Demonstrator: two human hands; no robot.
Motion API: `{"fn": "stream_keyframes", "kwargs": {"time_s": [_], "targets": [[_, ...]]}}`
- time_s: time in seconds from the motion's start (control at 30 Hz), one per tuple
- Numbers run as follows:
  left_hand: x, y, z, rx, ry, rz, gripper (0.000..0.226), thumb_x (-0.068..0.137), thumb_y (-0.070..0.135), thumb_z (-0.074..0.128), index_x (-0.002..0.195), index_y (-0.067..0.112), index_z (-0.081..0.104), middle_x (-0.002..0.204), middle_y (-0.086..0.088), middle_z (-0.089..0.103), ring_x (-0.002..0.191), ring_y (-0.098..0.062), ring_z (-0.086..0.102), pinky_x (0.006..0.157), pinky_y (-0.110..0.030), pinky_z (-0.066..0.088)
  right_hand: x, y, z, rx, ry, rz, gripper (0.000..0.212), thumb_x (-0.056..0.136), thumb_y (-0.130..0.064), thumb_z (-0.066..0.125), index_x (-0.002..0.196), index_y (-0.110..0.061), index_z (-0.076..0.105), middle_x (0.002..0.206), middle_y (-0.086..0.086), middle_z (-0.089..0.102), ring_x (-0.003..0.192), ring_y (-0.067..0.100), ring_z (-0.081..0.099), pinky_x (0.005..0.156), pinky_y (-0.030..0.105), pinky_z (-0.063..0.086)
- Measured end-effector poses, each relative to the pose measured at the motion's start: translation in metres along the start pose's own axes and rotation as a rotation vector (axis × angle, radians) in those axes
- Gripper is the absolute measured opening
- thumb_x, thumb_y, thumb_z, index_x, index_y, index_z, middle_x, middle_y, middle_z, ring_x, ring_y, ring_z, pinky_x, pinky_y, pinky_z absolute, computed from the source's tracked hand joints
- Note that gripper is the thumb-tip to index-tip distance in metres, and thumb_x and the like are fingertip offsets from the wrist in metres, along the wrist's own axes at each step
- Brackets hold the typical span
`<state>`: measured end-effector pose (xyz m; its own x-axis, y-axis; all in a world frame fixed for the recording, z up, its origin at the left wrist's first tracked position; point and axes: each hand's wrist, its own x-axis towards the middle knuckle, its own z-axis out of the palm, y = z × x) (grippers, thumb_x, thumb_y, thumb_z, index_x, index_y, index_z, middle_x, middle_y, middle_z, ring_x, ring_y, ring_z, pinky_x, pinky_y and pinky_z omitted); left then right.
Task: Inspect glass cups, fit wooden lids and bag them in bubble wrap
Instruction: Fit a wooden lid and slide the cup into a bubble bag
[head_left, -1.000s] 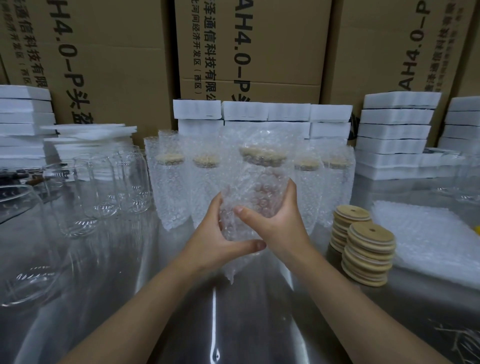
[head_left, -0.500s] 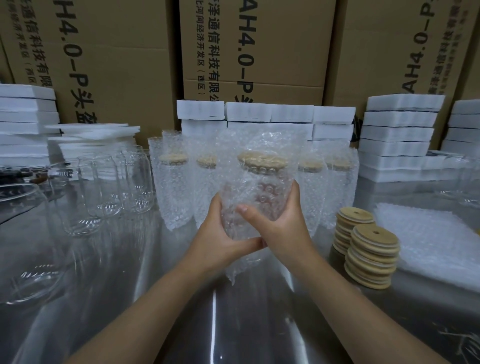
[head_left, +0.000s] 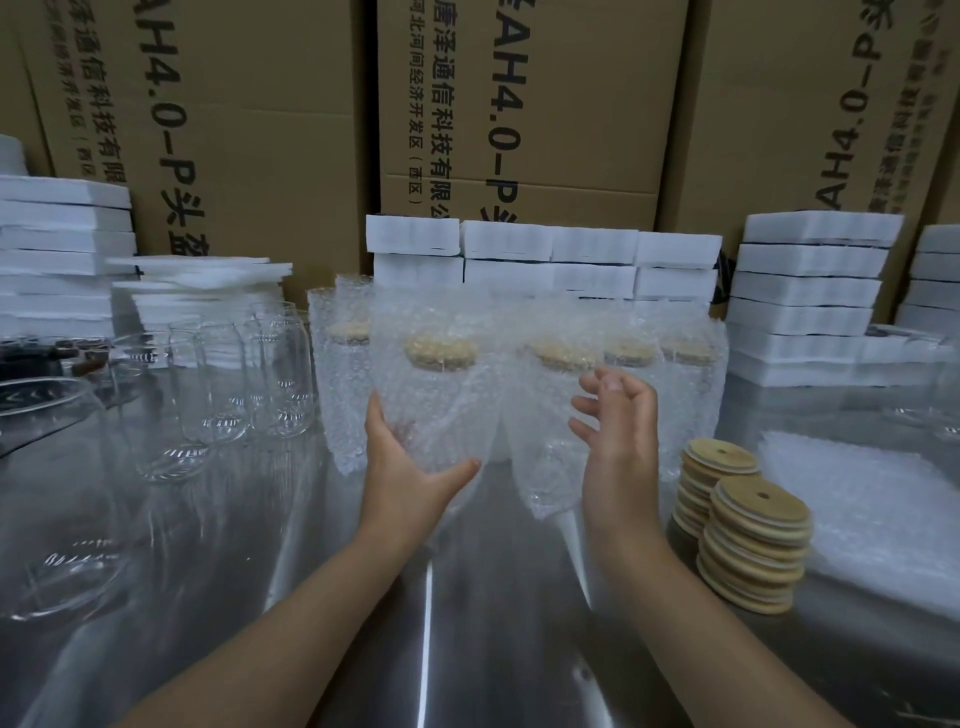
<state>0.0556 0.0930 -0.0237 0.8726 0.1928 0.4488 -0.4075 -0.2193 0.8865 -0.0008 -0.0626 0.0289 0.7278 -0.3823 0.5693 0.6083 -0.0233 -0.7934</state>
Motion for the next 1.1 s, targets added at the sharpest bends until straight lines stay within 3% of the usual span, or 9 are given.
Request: {"fn": "stream_keyframes", "kwargs": {"time_s": [0.13,0.3,0.4,0.47,0.67,0.8,0.9,1.0,1.1], "targets": [[0.004,-0.001,0.016,0.045,-0.028,0.001,0.131,0.067,0.025,0.089,0.155,0.028,-0.008,0.153,-0.005,0.028,0.121,0.001,0.024,0.101,-0.018,0.023,0.003,0.001,-0.002,-0.032,0.030,0.000,0.008,0.100,-0.035,0.040,0.100,-0.036,0.049,0.105,-0.014,0.057,0.098,0.000,0.056,0.088,0.025,0.045],[0.008,-0.002,0.039,0.061,-0.073,-0.019,0.134,0.067,0.025,0.090,0.154,0.027,-0.012,0.157,-0.003,0.017,0.125,0.003,0.019,0.101,-0.017,0.019,0.002,-0.002,-0.001,-0.027,0.015,-0.007,0.020,0.084,-0.047,0.041,0.099,-0.039,0.049,0.106,-0.011,0.057,0.097,0.005,0.056,0.080,0.023,0.046],[0.016,-0.002,0.048,0.064,-0.080,-0.066,0.133,0.070,0.026,0.088,0.153,0.027,-0.017,0.159,-0.004,0.009,0.144,-0.014,0.018,0.101,-0.020,0.019,0.002,0.000,0.000,-0.035,-0.001,-0.025,0.021,0.083,-0.047,0.043,0.100,-0.037,0.050,0.102,-0.012,0.056,0.094,0.008,0.057,0.079,0.026,0.047],[0.019,0.000,0.052,0.098,-0.099,-0.085,0.133,0.072,0.028,0.087,0.153,0.028,-0.019,0.160,-0.004,0.005,0.147,-0.020,0.017,0.100,-0.021,0.020,0.002,0.001,0.001,-0.048,-0.021,-0.038,0.020,0.084,-0.046,0.044,0.100,-0.036,0.050,0.101,-0.015,0.055,0.095,0.013,0.057,0.080,0.030,0.049],[0.018,0.015,0.043,0.416,-0.103,-0.153,0.136,0.066,0.050,0.085,0.154,0.018,-0.014,0.153,-0.009,0.010,0.142,-0.028,0.018,0.111,-0.036,0.028,-0.004,0.012,0.000,-0.147,-0.093,-0.055,0.025,0.085,-0.046,0.044,0.104,-0.033,0.052,0.106,-0.008,0.056,0.094,0.010,0.057,0.063,0.014,0.048],[0.006,0.026,0.021,0.531,-0.123,-0.238,0.139,0.064,0.060,0.082,0.154,0.010,-0.011,0.155,-0.010,0.006,0.145,-0.033,0.008,0.117,-0.039,0.019,-0.006,0.013,0.001,-0.208,-0.098,-0.064,0.031,0.085,-0.046,0.044,0.106,-0.027,0.054,0.104,-0.006,0.058,0.089,0.010,0.058,0.073,0.029,0.051],[-0.016,0.036,0.001,0.466,-0.110,-0.285,0.120,0.072,0.054,0.075,0.155,0.009,0.002,0.157,-0.009,0.009,0.147,-0.029,0.006,0.118,-0.036,0.015,-0.008,0.013,0.002,-0.218,-0.106,-0.084,0.030,0.087,-0.044,0.044,0.105,-0.024,0.055,0.102,-0.002,0.058,0.087,0.015,0.058,0.076,0.036,0.051],[-0.041,0.047,-0.027,0.500,-0.032,-0.121,0.094,0.076,0.045,0.072,0.152,0.015,0.025,0.153,-0.005,0.017,0.143,-0.022,0.014,0.116,-0.031,0.018,-0.010,0.015,0.003,-0.238,-0.143,-0.105,0.008,0.097,-0.033,0.048,0.100,-0.030,0.055,0.101,0.000,0.058,0.087,0.016,0.058,0.075,0.035,0.050],[-0.052,0.066,-0.065,0.737,0.194,0.196,0.080,0.078,0.041,0.073,0.147,0.023,0.037,0.154,-0.004,0.017,0.143,-0.020,0.012,0.121,-0.041,0.013,-0.012,0.016,0.003,-0.275,-0.176,-0.123,0.013,0.099,-0.024,0.047,0.094,-0.034,0.054,0.096,0.002,0.058,0.081,0.013,0.056,0.070,0.029,0.048]]}}
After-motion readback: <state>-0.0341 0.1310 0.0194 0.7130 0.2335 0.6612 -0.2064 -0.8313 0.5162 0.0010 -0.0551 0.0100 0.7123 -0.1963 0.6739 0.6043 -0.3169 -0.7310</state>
